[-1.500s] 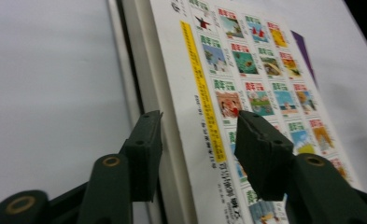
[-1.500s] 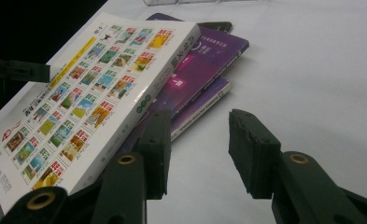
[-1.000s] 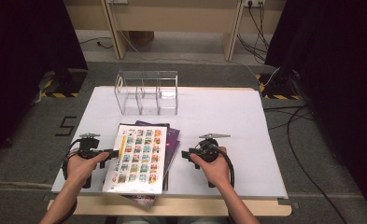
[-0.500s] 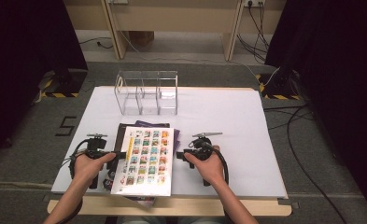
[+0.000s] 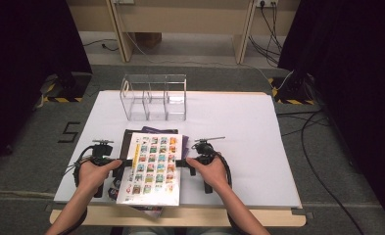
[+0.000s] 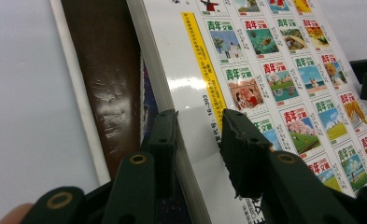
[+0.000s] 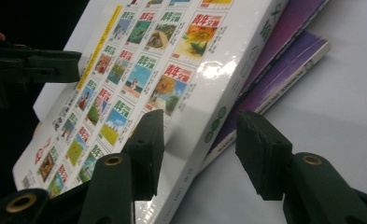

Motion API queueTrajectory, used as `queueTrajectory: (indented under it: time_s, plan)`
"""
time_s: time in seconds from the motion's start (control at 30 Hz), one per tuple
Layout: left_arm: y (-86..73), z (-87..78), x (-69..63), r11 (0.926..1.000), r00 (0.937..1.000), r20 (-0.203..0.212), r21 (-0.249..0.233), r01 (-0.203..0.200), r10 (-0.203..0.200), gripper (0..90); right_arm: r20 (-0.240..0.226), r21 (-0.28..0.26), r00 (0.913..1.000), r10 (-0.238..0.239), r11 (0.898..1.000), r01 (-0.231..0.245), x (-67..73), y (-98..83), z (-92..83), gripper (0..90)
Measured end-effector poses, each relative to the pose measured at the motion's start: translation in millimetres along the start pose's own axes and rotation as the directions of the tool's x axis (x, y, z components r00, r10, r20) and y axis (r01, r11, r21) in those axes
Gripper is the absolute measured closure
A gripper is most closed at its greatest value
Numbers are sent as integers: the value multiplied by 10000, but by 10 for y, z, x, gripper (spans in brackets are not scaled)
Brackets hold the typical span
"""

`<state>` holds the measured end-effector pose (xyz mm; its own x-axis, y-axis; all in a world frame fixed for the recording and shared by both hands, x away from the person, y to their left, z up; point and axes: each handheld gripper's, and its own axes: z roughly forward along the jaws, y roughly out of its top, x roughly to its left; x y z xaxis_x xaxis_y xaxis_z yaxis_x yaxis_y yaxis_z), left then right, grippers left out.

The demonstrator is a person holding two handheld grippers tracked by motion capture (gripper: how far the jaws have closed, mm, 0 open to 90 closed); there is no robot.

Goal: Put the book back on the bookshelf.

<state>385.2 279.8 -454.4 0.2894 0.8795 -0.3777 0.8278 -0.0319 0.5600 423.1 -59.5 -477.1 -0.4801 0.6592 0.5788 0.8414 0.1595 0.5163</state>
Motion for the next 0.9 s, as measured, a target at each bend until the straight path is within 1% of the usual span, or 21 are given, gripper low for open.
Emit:
queueTrajectory:
  time_s: [0.03, 0.07, 0.2, 0.27, 0.53, 0.63, 0.7, 0.73, 0.8, 0.83, 0.9]
  plan:
    - [0, 0, 0, 10000, 10000, 0, 0, 0, 0, 655, 0, 0, 10000, 0, 10000, 0, 0, 0, 0, 530]
    - [3, 0, 5, 10000, 10000, 38, 32, -6, 6, 655, -152, 66, 9998, 133, 9999, -132, 2, -3, 18, 529]
    - [7, 0, 8, 10000, 10000, 41, 64, -11, 11, 657, -383, 158, 9988, 306, 9994, -300, -3, -5, 55, 514]
    - [5, 1, 8, 10000, 10000, 51, 44, -7, 7, 658, -444, 242, 9974, 573, 9981, -563, -3, -9, 67, 505]
    - [5, 3, -4, 10000, 10000, -28, 31, -5, 5, 661, -529, 236, 9962, 693, 9974, -681, -22, -10, 73, 505]
    - [0, 5, -3, 10000, 10000, 9, -7, 56, -56, 663, -712, 284, 9922, 1024, 9945, -1006, -46, -16, 69, 514]
    - [-3, 5, 0, 9999, 9999, 62, -17, 120, -120, 667, -901, 431, 9883, 1232, 9919, -1197, -68, -28, 67, 519]
    - [-4, 6, -1, 9999, 9999, 73, -13, 105, -105, 668, -984, 533, 9870, 1274, 9910, -1226, -74, -35, 65, 523]
    - [-3, 9, -6, 10000, 9999, 55, -15, 89, -89, 668, -1034, 562, 9860, 1309, 9905, -1256, -76, -41, 65, 529]
    - [6, 9, -19, 10000, 10000, -24, 45, -2, 2, 669, -1064, 585, 9840, 1432, 9888, -1376, -82, -44, 64, 539]
    - [10, 8, -27, 10000, 9999, -88, 55, -56, 57, 670, -1093, 594, 9827, 1492, 9879, -1434, -83, -43, 62, 545]
